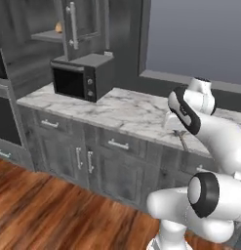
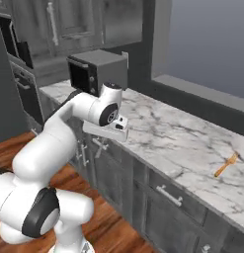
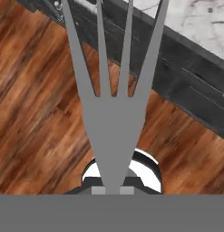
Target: Organize the utensils by type. Pick up the wooden spoons from the counter and place them in the open cabinet. Then pick up the metallic utensils from the counter and place them in the open drawer.
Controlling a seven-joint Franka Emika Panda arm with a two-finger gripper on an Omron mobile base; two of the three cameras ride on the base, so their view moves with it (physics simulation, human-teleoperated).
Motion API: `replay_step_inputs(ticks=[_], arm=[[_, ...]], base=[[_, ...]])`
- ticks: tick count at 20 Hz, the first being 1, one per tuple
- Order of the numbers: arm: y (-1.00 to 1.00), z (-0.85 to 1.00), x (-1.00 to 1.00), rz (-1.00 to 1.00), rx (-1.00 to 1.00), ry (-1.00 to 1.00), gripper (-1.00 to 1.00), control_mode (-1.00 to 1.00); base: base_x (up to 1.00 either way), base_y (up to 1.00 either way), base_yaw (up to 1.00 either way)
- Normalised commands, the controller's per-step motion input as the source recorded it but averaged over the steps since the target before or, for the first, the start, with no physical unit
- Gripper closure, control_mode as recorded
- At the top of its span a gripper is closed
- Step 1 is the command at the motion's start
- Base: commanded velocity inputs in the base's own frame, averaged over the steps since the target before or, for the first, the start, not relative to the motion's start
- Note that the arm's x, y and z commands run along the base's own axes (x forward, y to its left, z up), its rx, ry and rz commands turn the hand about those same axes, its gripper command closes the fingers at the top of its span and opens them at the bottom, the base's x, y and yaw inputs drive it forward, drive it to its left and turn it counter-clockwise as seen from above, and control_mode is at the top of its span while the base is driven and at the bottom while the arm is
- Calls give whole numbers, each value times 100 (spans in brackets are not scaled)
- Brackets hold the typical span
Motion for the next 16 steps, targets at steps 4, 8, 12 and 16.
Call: replay_step_inputs(ticks=[4,8,12,16], arm=[[0,0,0,0,0,0,100,100],[0,0,0,0,0,0,100,100],[0,0,0,0,0,0,100,100],[0,0,0,0,0,0,100,100]], base=[[-42,1,87],[-37,0,100],[-30,0,100],[-17,0,100]])
